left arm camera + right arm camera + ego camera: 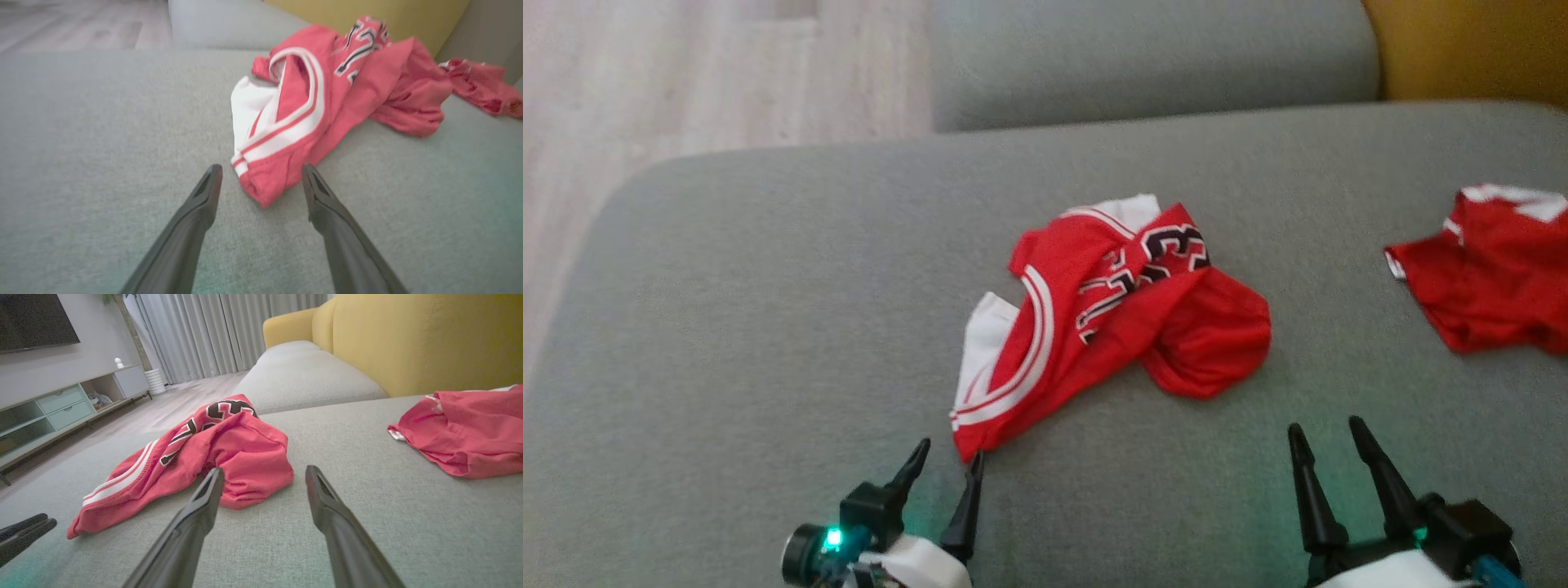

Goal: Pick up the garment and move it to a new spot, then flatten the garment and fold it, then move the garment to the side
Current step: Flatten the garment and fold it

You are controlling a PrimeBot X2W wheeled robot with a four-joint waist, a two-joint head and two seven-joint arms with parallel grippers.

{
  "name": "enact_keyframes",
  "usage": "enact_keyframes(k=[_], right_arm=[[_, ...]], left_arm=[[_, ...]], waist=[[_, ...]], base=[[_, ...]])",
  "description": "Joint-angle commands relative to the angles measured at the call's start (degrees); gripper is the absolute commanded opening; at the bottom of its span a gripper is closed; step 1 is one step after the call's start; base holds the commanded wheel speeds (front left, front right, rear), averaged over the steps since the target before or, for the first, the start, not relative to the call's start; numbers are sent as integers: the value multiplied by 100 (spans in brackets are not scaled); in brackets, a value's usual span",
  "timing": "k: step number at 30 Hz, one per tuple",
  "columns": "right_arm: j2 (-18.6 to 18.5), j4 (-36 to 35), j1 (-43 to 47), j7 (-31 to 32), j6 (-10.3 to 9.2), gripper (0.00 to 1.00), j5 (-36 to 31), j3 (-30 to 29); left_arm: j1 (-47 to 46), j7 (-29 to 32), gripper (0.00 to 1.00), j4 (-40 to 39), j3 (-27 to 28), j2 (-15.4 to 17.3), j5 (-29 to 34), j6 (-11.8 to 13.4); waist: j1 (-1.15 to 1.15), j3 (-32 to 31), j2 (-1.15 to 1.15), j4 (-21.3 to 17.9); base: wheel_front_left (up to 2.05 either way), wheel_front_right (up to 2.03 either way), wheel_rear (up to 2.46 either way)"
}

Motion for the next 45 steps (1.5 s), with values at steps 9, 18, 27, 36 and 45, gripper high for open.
enact_keyframes(k=[9, 18, 27, 36, 45], right_arm=[[-119, -158, -416, -22, 37, 100, -11, 117], [-61, -88, -342, -22, 37, 100, 4, 175], [31, 3, -408, -22, 37, 100, 37, 405], [99, 16, -330, -22, 37, 100, 76, 469], [143, 2, -330, -22, 37, 100, 79, 337]], left_arm=[[-932, -31, 35, 511, -205, 4, -471, -36], [-946, -31, 0, -1114, -490, 4, -60, -199], [-2778, -31, 0, -2082, -947, 4, -1063, -437], [-4963, 221, 0, -734, -140, 60, -2426, -61], [-3144, 681, 0, 461, -228, 675, -2768, -155]], waist=[[-1, 447, 0, -597], [-1, 41, 0, -855], [-1, -152, 0, -1259], [-1, -283, 0, -1382], [-1, -86, 0, -935]], base=[[0, 0, 0], [0, 0, 0], [0, 0, 0], [0, 0, 0], [0, 0, 0]])
